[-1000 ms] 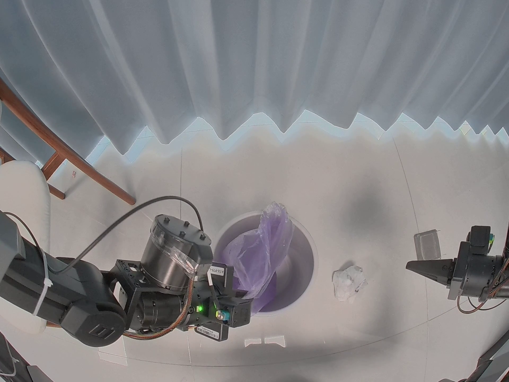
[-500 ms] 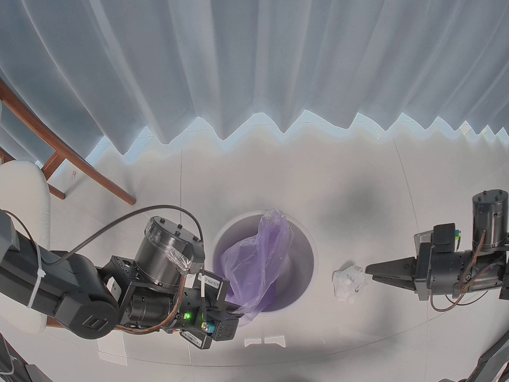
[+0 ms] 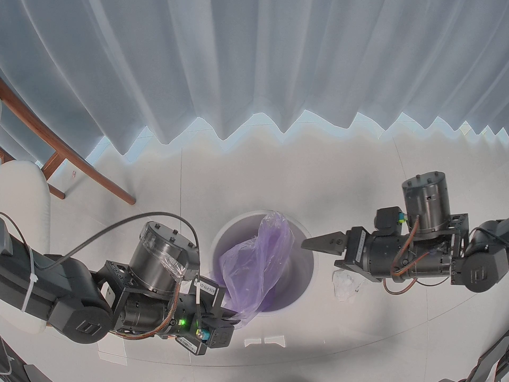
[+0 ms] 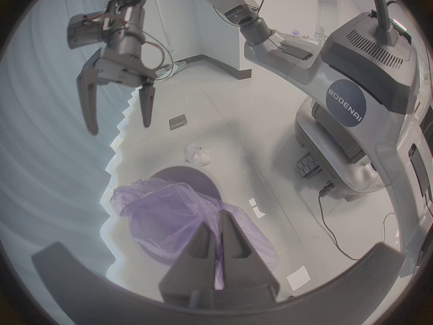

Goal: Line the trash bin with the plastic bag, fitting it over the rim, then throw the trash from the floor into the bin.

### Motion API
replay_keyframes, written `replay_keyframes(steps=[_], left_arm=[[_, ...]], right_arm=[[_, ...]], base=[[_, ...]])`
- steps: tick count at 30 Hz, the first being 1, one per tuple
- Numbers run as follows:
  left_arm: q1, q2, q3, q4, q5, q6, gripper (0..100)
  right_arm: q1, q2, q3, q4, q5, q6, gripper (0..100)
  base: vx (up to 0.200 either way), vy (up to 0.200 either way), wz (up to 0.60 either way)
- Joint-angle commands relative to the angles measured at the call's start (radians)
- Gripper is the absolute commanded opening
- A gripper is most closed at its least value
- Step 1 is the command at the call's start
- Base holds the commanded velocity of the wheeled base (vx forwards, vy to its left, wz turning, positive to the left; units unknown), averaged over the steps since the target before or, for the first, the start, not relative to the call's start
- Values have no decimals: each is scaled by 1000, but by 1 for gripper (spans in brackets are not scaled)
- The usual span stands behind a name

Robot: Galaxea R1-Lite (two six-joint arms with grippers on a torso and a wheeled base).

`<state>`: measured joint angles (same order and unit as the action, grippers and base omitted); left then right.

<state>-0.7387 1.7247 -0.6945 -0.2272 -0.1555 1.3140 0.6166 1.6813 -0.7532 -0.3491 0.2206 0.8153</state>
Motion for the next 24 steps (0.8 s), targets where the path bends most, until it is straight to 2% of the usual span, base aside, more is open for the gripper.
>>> replay_keyframes(steps=[1, 19, 21, 22, 23, 24], left_arm=[[-2, -22, 43, -1, 1, -1, 0], [-2, -34, 56, -1, -2, -4, 0], [-2, -34, 58, -1, -2, -4, 0], [-2, -36, 59, -1, -1, -6, 0], [-2, -36, 59, -1, -2, -6, 0], [-2, -36, 61, 0, -1, -6, 0]], right_arm=[[45, 127, -81, 2, -21, 4, 100], [69, 298, -232, -8, -47, 61, 100], [71, 310, -235, -19, -57, 61, 100], [69, 327, -238, -40, -86, 62, 100], [69, 331, -239, -47, -93, 64, 0], [69, 344, -236, -70, -115, 65, 0]], base=[[0, 0, 0], [0, 0, 0], [0, 0, 0], [0, 0, 0], [0, 0, 0], [0, 0, 0]])
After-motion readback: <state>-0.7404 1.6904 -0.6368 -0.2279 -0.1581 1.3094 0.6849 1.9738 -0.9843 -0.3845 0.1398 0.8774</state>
